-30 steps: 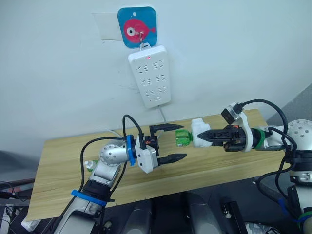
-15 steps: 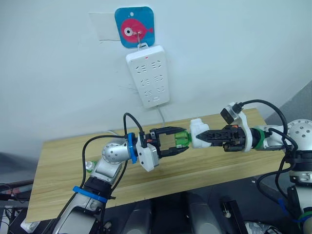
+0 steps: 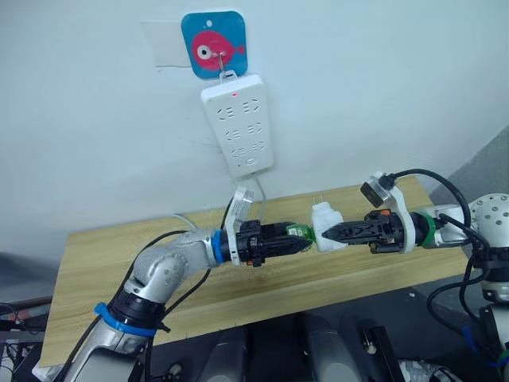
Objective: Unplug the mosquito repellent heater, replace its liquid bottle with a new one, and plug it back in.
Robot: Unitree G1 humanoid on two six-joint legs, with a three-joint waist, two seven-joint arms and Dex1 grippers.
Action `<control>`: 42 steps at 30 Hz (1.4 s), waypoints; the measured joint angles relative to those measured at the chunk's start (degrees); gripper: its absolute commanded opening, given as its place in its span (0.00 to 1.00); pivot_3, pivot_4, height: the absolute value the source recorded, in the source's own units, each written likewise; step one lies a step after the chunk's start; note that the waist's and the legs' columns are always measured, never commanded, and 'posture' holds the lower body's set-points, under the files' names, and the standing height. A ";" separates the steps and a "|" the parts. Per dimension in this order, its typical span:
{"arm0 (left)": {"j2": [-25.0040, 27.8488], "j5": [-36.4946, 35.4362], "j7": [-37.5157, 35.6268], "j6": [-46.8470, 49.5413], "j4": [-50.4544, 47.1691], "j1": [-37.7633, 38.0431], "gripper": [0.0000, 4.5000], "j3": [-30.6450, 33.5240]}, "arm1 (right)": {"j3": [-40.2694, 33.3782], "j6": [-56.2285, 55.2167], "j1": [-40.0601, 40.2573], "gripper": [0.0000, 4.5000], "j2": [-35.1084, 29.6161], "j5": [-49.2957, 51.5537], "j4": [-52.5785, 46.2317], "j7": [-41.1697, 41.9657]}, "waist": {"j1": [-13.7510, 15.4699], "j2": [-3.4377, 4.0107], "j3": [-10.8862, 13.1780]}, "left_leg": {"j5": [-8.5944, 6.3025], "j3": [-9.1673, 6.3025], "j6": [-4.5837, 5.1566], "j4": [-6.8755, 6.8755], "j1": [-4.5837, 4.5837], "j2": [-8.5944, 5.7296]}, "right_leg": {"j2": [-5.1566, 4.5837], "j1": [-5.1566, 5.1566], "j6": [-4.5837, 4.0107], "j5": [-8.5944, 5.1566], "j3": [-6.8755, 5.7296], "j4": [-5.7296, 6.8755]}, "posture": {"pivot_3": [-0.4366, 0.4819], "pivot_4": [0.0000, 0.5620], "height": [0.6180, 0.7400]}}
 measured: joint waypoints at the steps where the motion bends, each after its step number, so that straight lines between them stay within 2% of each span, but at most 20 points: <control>1: -0.12 -3.16 1.11 3.96 1.59 -0.42 0.50 0.77 | 0.27 -0.02 0.00 0.66 0.03 -0.47 -0.69 0.49 | -0.08 0.00 0.00 | 0.00 0.00 0.00 0.00 0.00 0.00 | 0.00 0.00 0.00 0.00 0.00 0.00 | 0.34 0.47 1.00; 2: -0.48 -6.62 2.42 8.62 3.77 -0.64 0.50 1.84 | 0.84 -0.01 0.02 0.66 0.19 -1.27 -1.46 1.31 | -0.18 0.00 0.00 | 0.00 0.01 0.00 0.00 0.01 0.00 | 0.00 0.00 0.00 0.00 0.01 -0.01 | 0.34 0.47 1.00; 7: -2.35 -9.88 5.80 14.56 6.19 -0.06 0.50 4.94 | 1.20 0.04 0.12 0.66 1.13 -2.77 -1.33 2.14 | -0.11 0.00 0.00 | 0.02 0.04 -0.04 0.00 0.01 -0.01 | -0.03 -0.02 -0.02 0.00 0.07 -0.02 | 0.33 0.46 1.00; 20: -3.29 -9.90 6.95 16.27 4.26 0.97 0.50 6.96 | 2.55 0.08 -0.29 0.66 -0.16 -1.25 1.52 4.40 | 0.00 0.00 0.00 | 0.02 0.07 -0.04 -0.01 0.01 -0.02 | -0.07 -0.02 -0.02 0.00 0.12 -0.05 | 0.34 0.46 1.00; 37: -3.39 -10.15 9.88 16.31 3.69 1.05 0.50 7.20 | 2.68 -0.10 -0.31 0.66 -0.26 -3.24 0.39 5.13 | 0.03 0.00 0.00 | 0.02 0.09 -0.05 -0.01 0.01 -0.02 | -0.08 -0.02 -0.02 0.01 0.13 -0.04 | 0.34 0.46 1.00; 42: -3.35 -15.01 11.83 19.77 5.43 1.36 0.50 8.32 | 2.67 -1.90 0.83 0.66 -0.66 -4.65 -3.16 7.56 | 0.01 0.00 0.00 | 0.01 0.08 -0.04 -0.02 0.01 -0.03 | -0.08 -0.03 -0.02 0.00 0.12 -0.03 | 0.34 0.45 1.00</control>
